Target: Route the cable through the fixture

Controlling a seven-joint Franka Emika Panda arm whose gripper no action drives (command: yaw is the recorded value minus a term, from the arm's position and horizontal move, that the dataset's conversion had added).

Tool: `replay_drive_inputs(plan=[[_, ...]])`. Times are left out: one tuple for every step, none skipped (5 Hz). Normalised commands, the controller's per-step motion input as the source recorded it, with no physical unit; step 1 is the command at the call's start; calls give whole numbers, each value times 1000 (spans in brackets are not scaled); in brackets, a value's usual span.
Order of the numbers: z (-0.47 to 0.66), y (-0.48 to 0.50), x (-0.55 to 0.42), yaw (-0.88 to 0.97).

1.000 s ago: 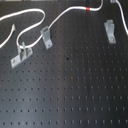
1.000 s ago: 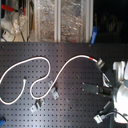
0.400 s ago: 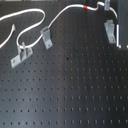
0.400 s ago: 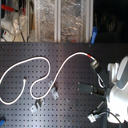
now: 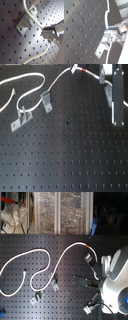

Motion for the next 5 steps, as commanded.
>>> replay_drive_inputs(plan=[[433, 268, -191, -220], [418, 225, -222, -277], [62, -1, -26, 0], [405, 196, -315, -171], [378, 206, -358, -74]])
